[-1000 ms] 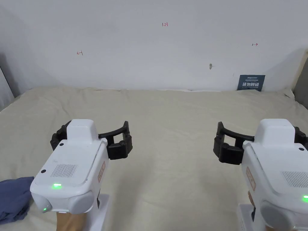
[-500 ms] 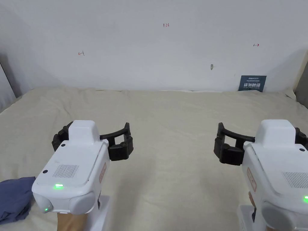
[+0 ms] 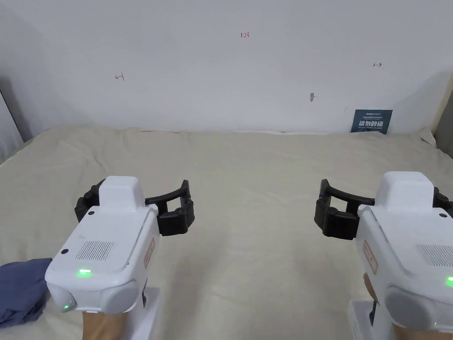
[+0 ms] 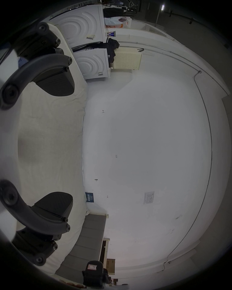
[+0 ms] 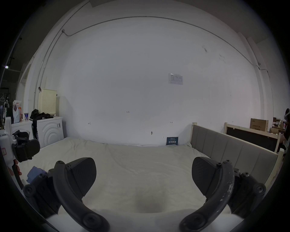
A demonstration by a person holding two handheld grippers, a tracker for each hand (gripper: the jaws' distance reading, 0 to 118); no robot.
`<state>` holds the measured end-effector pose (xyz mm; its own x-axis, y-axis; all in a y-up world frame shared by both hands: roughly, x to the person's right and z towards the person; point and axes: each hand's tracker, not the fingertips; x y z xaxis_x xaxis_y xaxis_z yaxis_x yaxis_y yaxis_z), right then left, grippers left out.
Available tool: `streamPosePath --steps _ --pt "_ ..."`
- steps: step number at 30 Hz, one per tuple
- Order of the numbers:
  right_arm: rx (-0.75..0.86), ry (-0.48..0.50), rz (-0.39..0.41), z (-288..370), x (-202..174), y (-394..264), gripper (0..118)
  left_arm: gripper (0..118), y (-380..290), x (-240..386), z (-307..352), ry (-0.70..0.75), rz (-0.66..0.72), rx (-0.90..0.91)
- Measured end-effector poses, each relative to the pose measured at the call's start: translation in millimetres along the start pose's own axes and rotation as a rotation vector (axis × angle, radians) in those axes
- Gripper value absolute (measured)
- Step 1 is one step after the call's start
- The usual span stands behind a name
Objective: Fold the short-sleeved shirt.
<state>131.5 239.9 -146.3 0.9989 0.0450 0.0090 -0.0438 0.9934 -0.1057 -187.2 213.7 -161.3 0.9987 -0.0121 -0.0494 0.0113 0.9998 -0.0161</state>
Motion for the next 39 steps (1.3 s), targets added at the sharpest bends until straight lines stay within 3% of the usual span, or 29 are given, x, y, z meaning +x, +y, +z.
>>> streamPosePath --steps 4,8,13,18,24,29,39 --pt "-0.154 0.008 -0.119 -9.5 4.5 6.4 118 118 0.0 -1.7 0.3 0.002 0.006 -0.003" --pt "-0.328 -0.080 -0.206 -17.7 4.6 13.0 118 118 -0.6 -4.0 2.2 0.000 0.015 -0.005" --pt "-0.457 -0.177 -0.213 -24.2 0.1 16.1 118 118 -0.5 -5.9 2.4 0.003 0.017 -0.007" --pt "-0.596 -0.157 -0.246 -30.9 0.5 20.6 118 118 0.1 -7.2 2.9 0.007 0.023 0.000" --pt "-0.543 -0.126 -0.272 -26.5 0.2 17.5 118 118 1.7 -8.6 3.3 0.005 0.023 0.004" --pt "-0.482 -0.137 -0.203 -21.2 -5.4 21.1 118 118 2.2 -9.9 4.1 0.009 0.021 0.006" --pt "-0.456 -0.165 -0.158 -19.4 -8.2 18.6 118 118 4.6 -9.1 5.1 0.009 0.025 0.014"
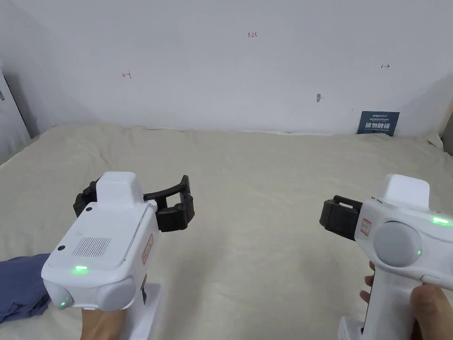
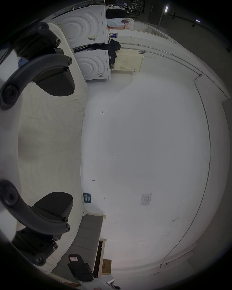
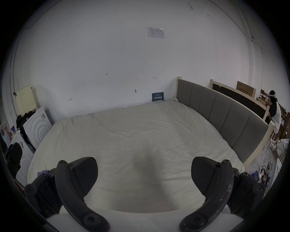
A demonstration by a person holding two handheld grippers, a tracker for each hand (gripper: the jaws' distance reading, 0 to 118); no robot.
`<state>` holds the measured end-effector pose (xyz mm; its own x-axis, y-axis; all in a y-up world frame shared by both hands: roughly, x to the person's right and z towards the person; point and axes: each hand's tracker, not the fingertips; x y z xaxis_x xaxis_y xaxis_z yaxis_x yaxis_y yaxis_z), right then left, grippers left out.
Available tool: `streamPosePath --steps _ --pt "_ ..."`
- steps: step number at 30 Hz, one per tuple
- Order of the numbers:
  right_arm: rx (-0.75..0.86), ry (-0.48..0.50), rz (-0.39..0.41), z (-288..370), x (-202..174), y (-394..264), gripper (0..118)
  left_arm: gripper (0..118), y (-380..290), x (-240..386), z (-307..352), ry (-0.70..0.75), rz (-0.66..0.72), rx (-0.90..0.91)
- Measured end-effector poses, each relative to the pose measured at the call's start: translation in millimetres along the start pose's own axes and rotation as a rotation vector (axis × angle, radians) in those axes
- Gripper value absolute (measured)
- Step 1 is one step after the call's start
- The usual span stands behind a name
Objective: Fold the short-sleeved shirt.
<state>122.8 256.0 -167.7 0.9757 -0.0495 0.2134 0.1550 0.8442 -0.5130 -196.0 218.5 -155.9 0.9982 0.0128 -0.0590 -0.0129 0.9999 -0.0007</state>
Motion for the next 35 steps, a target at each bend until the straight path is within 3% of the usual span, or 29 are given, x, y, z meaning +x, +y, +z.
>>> streamPosePath --steps 14,21,35 --pt "0.301 0.107 0.078 0.6 6.2 -22.0 118 118 -0.3 -0.6 -0.2 0.001 -0.002 0.007" --pt "0.493 0.149 0.068 0.9 8.7 -36.7 118 118 -0.7 -0.4 -0.2 0.004 -0.004 0.008" --pt "0.495 0.144 0.086 1.6 7.3 -37.2 118 118 -0.4 0.7 -1.8 0.003 0.001 0.007"
